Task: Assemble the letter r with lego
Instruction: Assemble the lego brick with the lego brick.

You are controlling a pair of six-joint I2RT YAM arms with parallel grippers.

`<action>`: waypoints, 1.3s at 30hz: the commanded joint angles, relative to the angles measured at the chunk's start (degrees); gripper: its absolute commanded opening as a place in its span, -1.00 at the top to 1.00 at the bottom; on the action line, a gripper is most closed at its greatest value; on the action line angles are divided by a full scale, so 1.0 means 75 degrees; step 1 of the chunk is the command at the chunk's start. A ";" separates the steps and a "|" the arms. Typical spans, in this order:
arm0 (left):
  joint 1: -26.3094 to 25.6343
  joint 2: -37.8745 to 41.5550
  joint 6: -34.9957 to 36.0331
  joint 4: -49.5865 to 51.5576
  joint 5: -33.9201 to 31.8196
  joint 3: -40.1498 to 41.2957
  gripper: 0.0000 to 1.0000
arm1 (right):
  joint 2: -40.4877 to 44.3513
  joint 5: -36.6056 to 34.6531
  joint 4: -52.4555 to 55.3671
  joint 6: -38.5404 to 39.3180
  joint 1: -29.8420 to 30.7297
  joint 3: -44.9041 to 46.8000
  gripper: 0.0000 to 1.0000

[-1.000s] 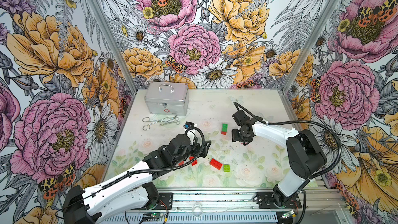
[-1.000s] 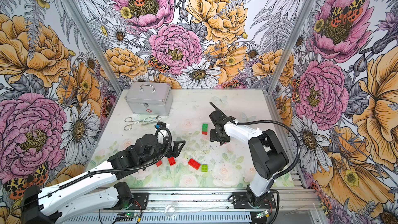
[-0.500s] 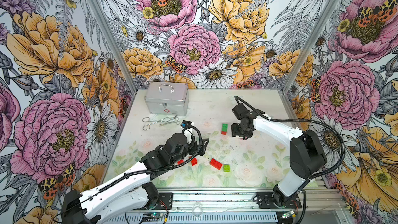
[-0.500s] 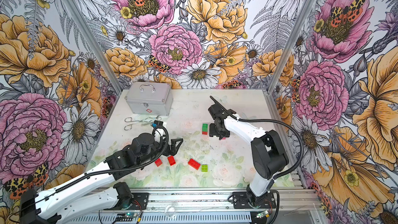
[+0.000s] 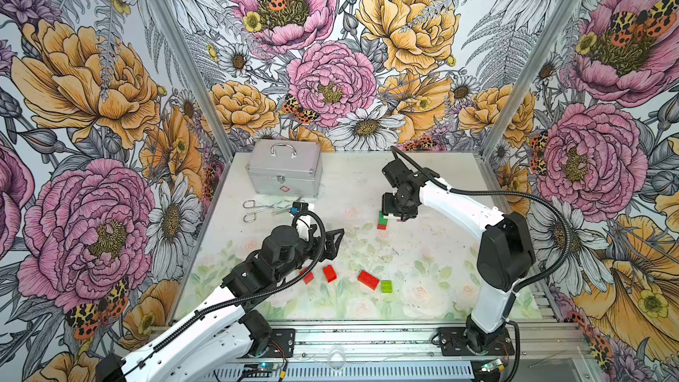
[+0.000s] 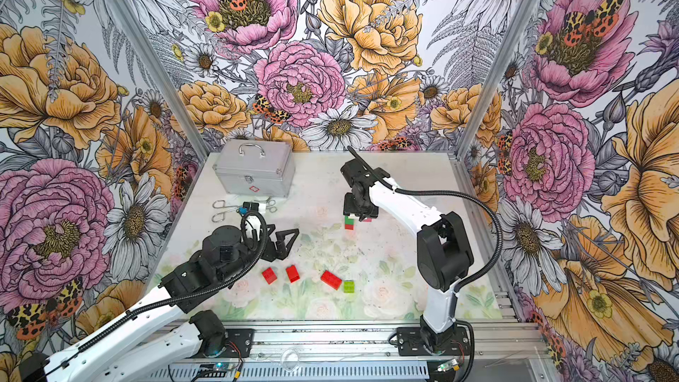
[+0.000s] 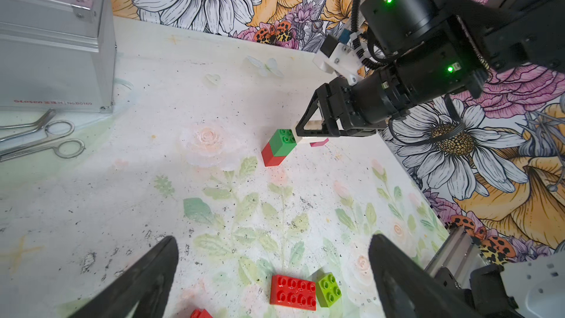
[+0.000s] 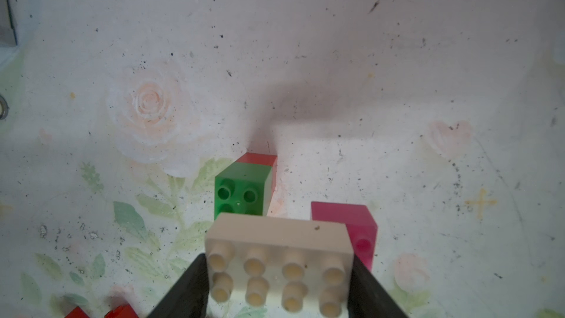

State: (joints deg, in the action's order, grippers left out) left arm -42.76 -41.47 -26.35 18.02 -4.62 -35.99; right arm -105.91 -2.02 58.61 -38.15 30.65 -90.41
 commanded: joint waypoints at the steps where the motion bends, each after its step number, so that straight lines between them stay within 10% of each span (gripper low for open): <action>1: 0.0088 0.0103 0.0198 0.0050 0.0364 0.0095 -0.98 | -0.0182 -0.0284 0.0270 -0.0335 0.0110 -0.0394 0.33; 39: 0.0088 -0.0001 0.0217 -0.0115 0.0568 0.0205 -0.98 | -0.0856 -0.0315 0.0330 -0.0526 -0.0035 -0.0981 0.32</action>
State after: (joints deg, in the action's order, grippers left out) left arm -42.46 -41.50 -26.33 17.93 -1.80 -35.11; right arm -111.63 -3.81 61.01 -41.17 30.68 -96.29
